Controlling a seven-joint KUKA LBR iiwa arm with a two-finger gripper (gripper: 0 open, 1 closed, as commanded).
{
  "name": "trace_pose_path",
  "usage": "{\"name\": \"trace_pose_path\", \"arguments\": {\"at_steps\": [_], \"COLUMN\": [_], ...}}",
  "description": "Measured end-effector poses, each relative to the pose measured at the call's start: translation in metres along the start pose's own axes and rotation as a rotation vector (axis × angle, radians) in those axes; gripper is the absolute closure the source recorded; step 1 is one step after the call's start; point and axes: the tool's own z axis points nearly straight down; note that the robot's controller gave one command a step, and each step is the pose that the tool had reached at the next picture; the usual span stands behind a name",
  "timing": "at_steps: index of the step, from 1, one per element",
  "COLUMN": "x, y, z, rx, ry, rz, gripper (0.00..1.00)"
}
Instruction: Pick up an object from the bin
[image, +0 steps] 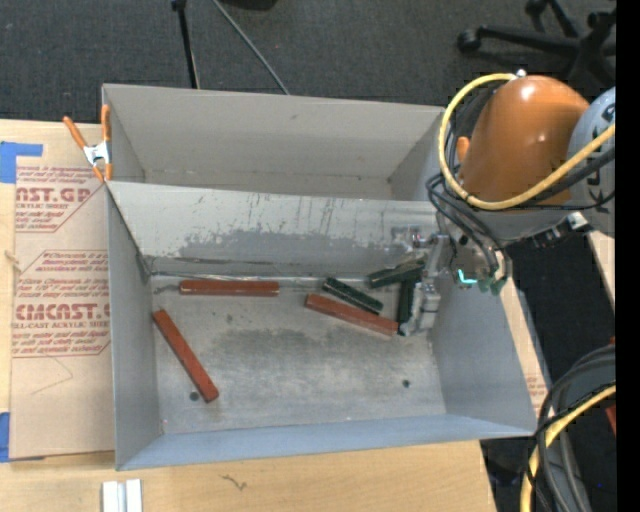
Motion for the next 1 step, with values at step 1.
{"name": "trace_pose_path", "arguments": {"at_steps": [1], "x": [-0.0109], "y": [-0.0151], "z": [0.1711], "rx": [-0.001], "ry": [-0.008], "rz": [0.056], "gripper": [0.0]}}
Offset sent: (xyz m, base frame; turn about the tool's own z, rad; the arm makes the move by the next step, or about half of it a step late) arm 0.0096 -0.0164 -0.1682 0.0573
